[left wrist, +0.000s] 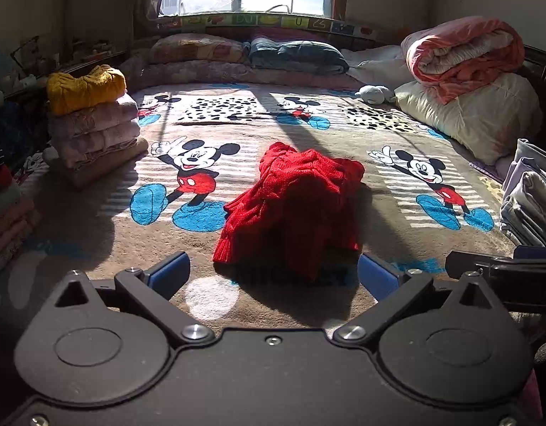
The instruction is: Fold clothes
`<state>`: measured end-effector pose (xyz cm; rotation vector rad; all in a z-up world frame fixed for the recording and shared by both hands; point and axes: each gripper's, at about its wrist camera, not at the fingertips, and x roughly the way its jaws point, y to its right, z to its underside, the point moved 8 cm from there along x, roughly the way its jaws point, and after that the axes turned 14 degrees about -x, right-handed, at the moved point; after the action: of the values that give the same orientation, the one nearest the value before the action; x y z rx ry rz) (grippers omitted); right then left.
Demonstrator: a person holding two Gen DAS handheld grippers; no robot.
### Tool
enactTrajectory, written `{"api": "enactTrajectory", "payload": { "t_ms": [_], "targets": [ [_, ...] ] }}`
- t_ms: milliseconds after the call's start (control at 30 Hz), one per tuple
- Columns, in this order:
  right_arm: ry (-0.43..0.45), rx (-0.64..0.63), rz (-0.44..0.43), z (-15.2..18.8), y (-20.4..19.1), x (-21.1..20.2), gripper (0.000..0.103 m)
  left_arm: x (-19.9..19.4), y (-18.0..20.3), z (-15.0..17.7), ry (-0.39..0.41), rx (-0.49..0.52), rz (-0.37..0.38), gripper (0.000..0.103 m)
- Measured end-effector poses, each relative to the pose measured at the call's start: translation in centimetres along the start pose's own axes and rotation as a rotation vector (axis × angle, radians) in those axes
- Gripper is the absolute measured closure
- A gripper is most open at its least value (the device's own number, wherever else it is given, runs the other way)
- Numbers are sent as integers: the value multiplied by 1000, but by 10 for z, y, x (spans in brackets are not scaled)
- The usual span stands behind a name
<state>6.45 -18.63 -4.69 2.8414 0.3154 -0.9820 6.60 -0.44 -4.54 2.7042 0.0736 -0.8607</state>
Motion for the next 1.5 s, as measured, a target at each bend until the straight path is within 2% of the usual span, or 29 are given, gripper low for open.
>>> {"api": "enactTrajectory", "payload": {
  "t_ms": [233, 1500],
  "targets": [
    [-2, 2, 2, 0, 2, 2, 0, 0, 0, 0, -8, 32, -32, 1],
    [-26, 9, -18, 4, -3, 16, 0, 10, -1, 2, -21, 37, -54, 1]
  ]
}}
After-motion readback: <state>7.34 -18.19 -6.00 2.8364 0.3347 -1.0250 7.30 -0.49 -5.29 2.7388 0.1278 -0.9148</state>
